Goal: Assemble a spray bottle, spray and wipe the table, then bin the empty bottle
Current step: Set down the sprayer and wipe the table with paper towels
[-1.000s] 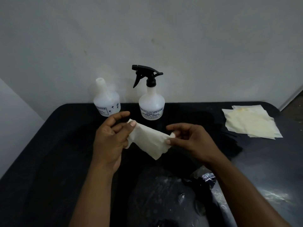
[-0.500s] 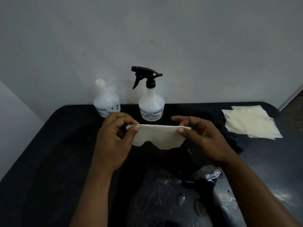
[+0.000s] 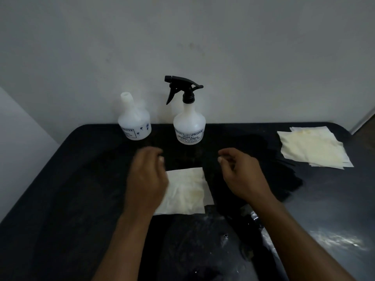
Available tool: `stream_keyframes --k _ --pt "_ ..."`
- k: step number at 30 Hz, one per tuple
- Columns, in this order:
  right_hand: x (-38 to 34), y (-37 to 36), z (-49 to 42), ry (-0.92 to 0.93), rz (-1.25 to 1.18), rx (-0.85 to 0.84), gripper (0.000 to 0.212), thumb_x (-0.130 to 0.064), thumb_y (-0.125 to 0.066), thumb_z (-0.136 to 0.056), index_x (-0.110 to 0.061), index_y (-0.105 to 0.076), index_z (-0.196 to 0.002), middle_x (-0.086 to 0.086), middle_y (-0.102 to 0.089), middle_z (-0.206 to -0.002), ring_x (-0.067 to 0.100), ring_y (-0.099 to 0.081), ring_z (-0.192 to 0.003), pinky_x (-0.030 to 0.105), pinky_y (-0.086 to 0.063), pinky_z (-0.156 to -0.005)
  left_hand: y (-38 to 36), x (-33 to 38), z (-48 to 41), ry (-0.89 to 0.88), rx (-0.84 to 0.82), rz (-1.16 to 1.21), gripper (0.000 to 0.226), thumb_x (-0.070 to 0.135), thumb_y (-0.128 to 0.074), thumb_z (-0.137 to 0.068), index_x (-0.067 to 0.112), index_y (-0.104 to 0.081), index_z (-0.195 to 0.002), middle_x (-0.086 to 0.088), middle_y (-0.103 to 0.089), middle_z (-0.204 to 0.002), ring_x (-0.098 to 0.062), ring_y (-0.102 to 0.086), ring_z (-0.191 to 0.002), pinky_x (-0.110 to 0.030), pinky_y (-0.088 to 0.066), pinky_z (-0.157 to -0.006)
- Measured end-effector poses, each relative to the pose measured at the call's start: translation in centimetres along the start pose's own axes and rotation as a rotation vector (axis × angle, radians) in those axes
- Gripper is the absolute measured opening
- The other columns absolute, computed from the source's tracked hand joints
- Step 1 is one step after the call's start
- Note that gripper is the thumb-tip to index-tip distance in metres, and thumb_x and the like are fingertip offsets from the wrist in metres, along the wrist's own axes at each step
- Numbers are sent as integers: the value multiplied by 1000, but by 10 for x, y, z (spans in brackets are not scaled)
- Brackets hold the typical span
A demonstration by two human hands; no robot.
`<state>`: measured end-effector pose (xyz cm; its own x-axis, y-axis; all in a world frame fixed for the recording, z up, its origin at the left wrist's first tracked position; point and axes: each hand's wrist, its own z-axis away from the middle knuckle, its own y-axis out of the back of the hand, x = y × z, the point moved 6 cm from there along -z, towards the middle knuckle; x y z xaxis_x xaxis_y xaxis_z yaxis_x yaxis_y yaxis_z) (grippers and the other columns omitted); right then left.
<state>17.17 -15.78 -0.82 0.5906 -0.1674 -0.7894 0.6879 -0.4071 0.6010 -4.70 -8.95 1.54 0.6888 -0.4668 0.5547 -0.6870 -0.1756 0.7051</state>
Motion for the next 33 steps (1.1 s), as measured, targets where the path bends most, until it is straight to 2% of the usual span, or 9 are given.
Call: stream_keyframes --k 3,5,8,10,12,16,21,26,33 --pt "-1 -6 2 -16 -23 -18 22 -21 -57 -95 -21 -62 -116 -18 -62 -75 0 -63 -68 5 -49 -59 -63 14 31 48 -401 -84 56 38 -46 -101 6 -39 -147 -19 -32 -157 -32 -27 -147 -34 -22 -118" --pt "0 -3 1 -31 -80 -7 22 -20 -55 -95 -22 -62 -115 -11 -67 -79 6 -67 -73 16 -56 -65 -89 13 44 7 -507 -304 81 65 -22 -95 12 -17 -156 -16 -9 -166 -27 -4 -153 -40 -4 -123" --pt "8 5 -4 -46 -132 24 21 -23 -55 -95 -23 -60 -116 -8 -70 -84 6 -68 -77 22 -57 -68 -96 -4 43 9 -530 -402 99 80 2 -81 19 -8 -157 -13 1 -167 -26 3 -153 -44 3 -121" --pt "12 7 -5 -54 -148 33 21 -26 -57 -94 -24 -60 -114 -9 -70 -82 2 -68 -75 19 -55 -67 -78 -28 32 105 -497 -468 98 81 -8 -83 17 -14 -157 -16 -4 -166 -30 -3 -153 -49 -4 -121" --pt "14 8 -5 -68 -170 19 23 -29 -59 -93 -26 -59 -115 -11 -70 -81 -2 -67 -74 16 -52 -65 -43 -63 19 259 -408 -587 97 79 -20 -85 10 -24 -153 -23 -12 -163 -36 -12 -150 -57 -14 -118" --pt "19 15 -8 -104 -294 54 28 -30 -61 -92 -24 -57 -119 -9 -70 -82 -2 -69 -72 28 -59 -70 14 -125 20 659 -456 -590 125 93 -1 -64 10 -9 -157 -23 6 -164 -37 6 -152 -65 1 -118" --pt "8 17 -10 -108 -482 98 20 -24 -59 -94 -24 -56 -113 -2 -72 -85 7 -72 -68 33 -59 -67 -57 -29 20 146 -523 -635 102 84 -22 -81 11 -23 -153 -24 -10 -163 -42 -8 -149 -66 -9 -115" --pt "-3 32 -8 -62 -747 248 10 -20 -55 -97 -22 -59 -105 0 -74 -85 13 -69 -58 21 -52 -50 -139 100 80 -488 -797 -336 105 81 -19 -80 10 -5 -157 -18 5 -166 -33 18 -151 -56 11 -120" --pt "12 52 -9 -177 -921 424 10 -24 -50 -99 -25 -60 -99 -3 -74 -79 8 -63 -51 20 -48 -45 -122 129 129 -720 -879 -242 75 52 -42 -99 4 -22 -153 -18 -8 -165 -34 10 -152 -57 14 -118"
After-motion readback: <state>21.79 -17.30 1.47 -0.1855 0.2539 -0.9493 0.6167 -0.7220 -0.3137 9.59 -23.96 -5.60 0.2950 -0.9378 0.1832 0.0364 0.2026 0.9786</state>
